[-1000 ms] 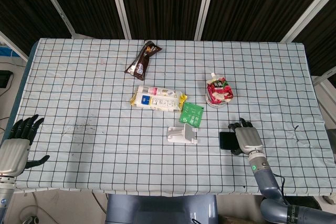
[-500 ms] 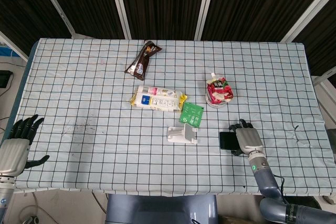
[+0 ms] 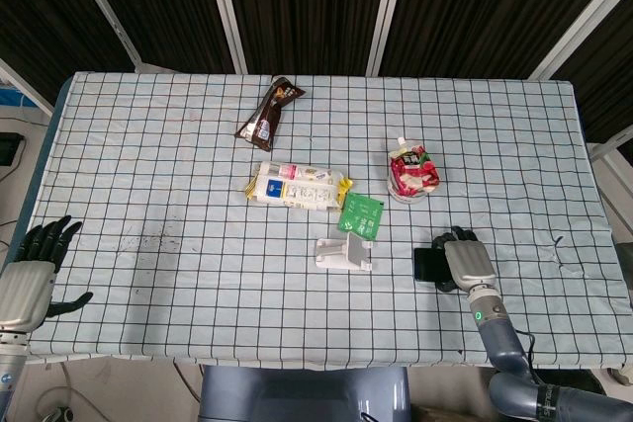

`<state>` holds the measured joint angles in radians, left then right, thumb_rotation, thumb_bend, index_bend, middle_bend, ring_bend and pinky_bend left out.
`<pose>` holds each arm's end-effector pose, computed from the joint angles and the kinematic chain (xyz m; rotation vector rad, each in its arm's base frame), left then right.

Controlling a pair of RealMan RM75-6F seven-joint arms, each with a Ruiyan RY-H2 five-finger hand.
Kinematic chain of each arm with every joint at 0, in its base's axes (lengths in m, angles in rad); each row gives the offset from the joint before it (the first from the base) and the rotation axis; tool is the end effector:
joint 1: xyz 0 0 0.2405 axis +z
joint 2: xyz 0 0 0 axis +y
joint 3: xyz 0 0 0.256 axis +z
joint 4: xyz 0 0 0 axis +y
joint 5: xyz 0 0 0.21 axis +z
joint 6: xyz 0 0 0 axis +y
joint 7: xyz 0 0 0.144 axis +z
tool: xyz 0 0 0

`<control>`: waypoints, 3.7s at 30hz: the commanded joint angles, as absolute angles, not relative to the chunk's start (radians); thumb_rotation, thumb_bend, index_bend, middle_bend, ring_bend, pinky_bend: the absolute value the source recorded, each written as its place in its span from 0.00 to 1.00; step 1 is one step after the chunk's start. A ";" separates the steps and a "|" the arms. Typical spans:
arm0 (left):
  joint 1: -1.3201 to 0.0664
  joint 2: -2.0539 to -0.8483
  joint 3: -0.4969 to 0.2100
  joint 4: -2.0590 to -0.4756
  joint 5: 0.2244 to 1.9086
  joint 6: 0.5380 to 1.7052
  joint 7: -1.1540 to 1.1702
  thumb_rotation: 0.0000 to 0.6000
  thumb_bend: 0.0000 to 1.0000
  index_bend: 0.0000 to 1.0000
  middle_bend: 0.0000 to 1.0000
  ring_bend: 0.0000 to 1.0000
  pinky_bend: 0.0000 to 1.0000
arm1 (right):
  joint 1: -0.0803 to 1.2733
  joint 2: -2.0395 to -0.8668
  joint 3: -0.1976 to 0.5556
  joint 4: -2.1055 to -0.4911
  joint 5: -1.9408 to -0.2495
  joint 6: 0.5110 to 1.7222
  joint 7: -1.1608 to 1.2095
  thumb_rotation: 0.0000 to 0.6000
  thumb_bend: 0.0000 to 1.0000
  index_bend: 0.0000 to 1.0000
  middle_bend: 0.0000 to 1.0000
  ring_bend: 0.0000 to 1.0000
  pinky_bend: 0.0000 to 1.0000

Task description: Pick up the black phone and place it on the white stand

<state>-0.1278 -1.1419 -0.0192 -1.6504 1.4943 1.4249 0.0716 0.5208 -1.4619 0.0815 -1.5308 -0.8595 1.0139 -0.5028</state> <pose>-0.2996 0.1862 0.1362 -1.4675 -0.9372 -0.8721 -0.2678 -0.2866 0.0056 1.6419 -1.1486 0.5103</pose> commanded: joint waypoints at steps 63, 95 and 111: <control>-0.126 -1.144 -0.021 -1.648 1.506 1.438 0.049 1.00 0.00 0.00 0.00 0.00 0.00 | 0.443 -1.357 0.237 -1.704 -1.029 1.129 -0.097 1.00 0.40 0.87 0.80 0.59 0.47; -0.118 -1.175 -0.036 -1.624 1.507 1.471 0.052 1.00 0.00 0.00 0.00 0.00 0.00 | 0.397 -1.549 0.251 -1.605 -1.373 1.185 0.645 1.00 0.36 0.87 0.79 0.56 0.47; -0.120 -1.179 -0.038 -1.622 1.496 1.463 0.065 1.00 0.00 0.00 0.00 0.00 0.00 | 0.440 -1.699 0.227 -1.434 -1.406 1.159 0.823 1.00 0.36 0.87 0.78 0.54 0.47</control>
